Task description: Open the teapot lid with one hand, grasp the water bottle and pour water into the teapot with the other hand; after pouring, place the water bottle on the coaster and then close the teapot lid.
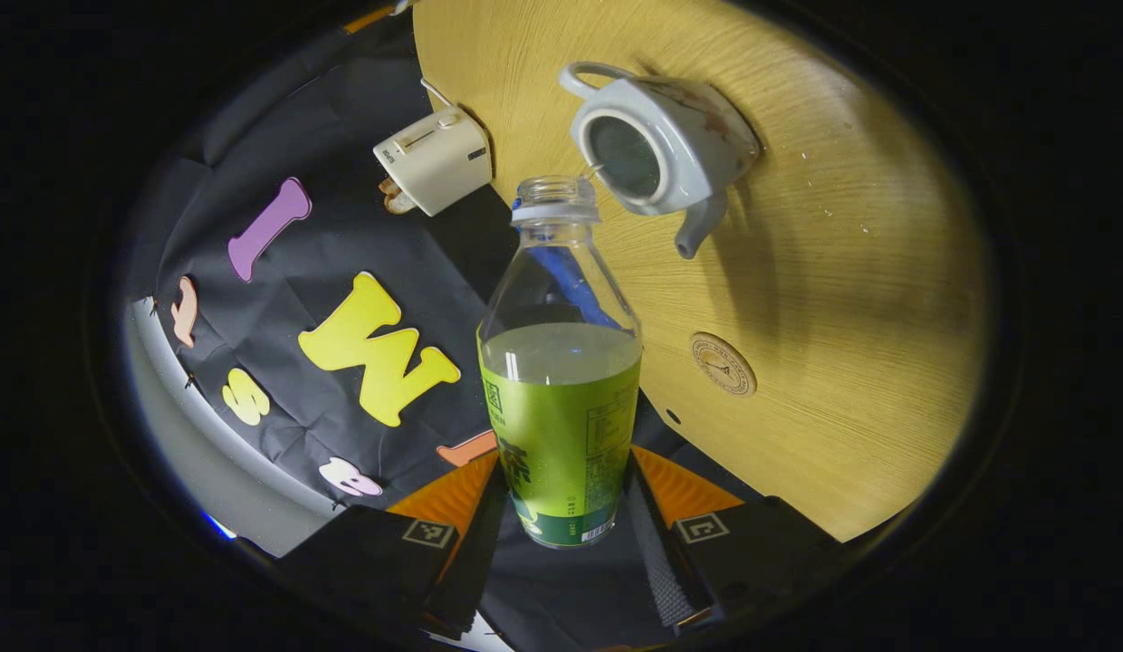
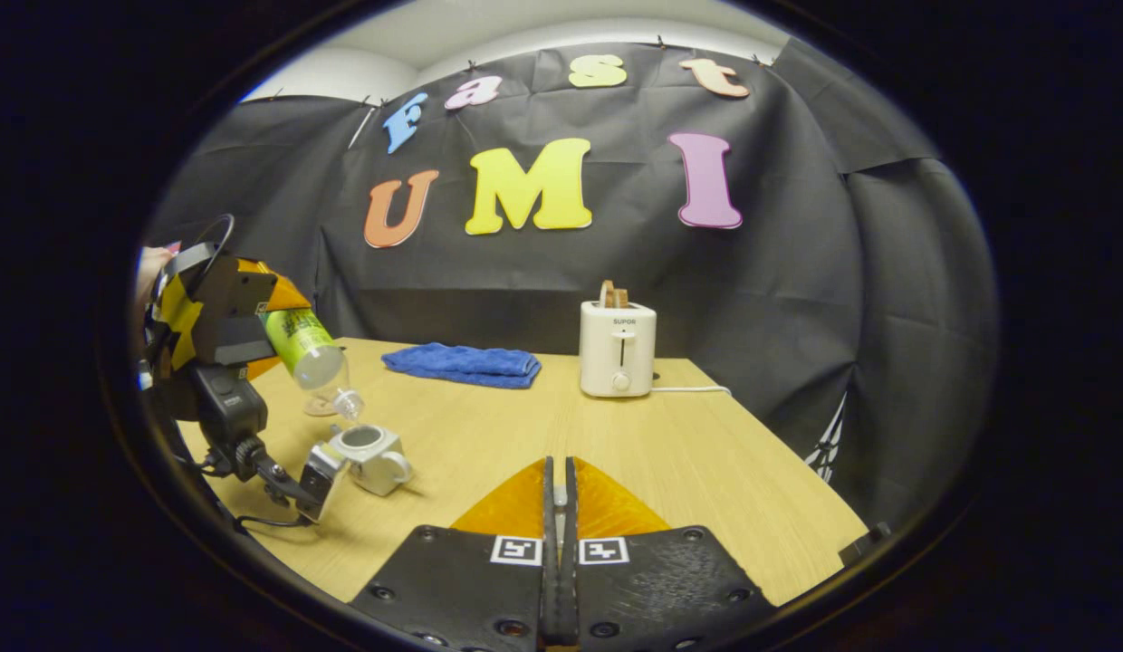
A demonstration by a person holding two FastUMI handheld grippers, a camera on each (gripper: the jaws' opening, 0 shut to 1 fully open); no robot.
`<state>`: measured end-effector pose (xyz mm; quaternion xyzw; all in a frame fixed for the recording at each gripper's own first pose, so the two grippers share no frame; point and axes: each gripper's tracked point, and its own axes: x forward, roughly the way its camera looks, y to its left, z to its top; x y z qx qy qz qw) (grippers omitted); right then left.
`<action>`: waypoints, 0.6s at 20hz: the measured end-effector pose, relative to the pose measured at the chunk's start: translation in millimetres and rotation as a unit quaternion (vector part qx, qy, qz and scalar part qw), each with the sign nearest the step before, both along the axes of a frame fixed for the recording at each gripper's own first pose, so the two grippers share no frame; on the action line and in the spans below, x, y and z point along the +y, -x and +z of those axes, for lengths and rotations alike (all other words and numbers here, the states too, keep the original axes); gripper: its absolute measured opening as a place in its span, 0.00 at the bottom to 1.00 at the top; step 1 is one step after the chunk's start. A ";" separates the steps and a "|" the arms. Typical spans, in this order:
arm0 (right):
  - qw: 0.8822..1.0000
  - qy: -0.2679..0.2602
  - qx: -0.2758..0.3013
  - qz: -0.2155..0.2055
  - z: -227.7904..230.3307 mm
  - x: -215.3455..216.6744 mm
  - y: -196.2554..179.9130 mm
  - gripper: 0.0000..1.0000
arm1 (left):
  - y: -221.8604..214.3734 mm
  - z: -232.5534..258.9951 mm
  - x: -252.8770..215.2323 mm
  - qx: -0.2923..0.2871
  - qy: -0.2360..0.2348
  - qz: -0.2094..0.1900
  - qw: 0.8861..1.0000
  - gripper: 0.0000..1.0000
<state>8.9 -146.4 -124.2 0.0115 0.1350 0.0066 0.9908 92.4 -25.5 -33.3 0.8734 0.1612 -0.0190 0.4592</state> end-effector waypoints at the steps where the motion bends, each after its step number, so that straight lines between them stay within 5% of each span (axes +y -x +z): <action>1: 1.000 0.000 0.000 0.000 -0.6 0.3 0.1 0.00 | -1.2 -0.5 0.6 -0.003 0.004 0.000 1.000 0.74; 8: 1.000 0.003 -0.005 -0.006 6.9 0.7 2.3 0.00 | -3.2 -9.0 10.8 -0.014 0.059 0.010 0.998 0.73; 12: 1.000 0.006 -0.005 -0.011 10.1 3.8 3.4 0.00 | -3.6 -27.8 15.8 -0.007 0.143 0.017 0.990 0.74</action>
